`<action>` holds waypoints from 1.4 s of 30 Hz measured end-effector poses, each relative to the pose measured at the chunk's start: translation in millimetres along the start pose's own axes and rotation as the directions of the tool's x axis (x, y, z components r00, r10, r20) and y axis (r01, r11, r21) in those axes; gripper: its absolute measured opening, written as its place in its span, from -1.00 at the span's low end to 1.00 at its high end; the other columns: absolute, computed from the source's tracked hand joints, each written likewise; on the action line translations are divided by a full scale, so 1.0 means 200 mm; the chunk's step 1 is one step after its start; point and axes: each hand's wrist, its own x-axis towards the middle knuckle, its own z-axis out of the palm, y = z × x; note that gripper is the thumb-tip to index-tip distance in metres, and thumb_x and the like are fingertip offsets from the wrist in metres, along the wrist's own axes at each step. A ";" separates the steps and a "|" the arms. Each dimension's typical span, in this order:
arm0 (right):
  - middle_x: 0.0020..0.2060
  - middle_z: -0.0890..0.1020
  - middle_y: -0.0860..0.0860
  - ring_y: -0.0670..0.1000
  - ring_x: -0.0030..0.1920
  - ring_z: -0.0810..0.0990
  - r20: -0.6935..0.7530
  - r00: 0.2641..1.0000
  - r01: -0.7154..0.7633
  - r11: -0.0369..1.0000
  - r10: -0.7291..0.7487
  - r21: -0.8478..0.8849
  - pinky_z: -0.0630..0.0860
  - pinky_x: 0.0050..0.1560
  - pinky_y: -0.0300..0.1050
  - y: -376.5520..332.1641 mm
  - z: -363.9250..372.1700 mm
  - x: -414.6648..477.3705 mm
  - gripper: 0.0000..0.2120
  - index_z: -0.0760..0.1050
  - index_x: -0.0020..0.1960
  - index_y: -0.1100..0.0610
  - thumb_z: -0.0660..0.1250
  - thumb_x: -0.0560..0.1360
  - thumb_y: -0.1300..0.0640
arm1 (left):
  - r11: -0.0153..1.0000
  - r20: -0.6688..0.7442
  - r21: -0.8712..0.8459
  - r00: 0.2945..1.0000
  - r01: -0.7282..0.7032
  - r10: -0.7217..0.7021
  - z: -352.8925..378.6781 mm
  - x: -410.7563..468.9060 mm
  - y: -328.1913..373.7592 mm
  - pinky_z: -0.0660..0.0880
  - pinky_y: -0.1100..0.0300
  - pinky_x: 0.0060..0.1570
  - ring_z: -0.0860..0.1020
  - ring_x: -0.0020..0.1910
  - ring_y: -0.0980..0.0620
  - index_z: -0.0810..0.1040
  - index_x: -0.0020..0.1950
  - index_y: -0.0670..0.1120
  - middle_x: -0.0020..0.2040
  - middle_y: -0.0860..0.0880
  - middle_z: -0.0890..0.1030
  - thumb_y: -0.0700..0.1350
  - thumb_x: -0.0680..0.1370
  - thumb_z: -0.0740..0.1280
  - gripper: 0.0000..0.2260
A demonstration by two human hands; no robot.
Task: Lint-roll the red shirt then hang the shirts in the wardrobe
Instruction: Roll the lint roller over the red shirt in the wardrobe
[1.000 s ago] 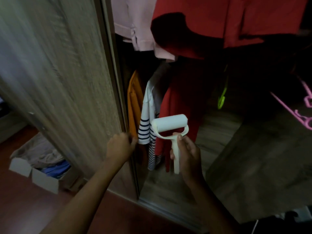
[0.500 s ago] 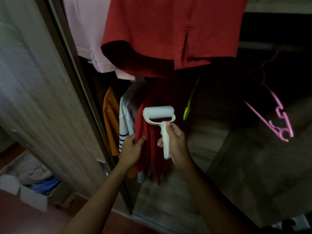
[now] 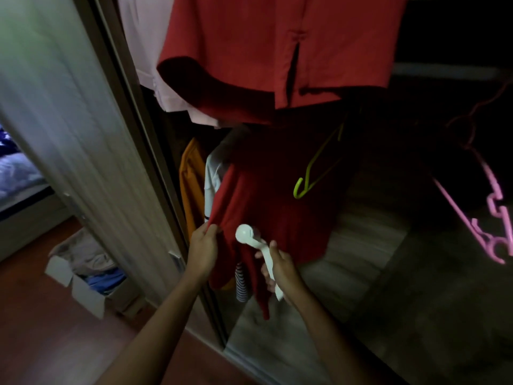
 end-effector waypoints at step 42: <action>-0.27 0.53 0.04 -0.15 -0.56 0.37 0.000 0.991 0.127 0.920 -0.137 0.369 0.13 -0.66 -0.38 -0.77 -0.49 0.42 -0.86 0.48 -0.04 0.10 0.19 0.65 0.12 | 0.997 0.041 -0.013 0.996 -0.078 0.078 0.02 -0.06 0.13 0.59 -0.20 0.02 0.67 -0.09 -0.29 0.62 0.00 -0.28 -0.08 -0.28 0.68 0.14 0.64 0.20 -0.53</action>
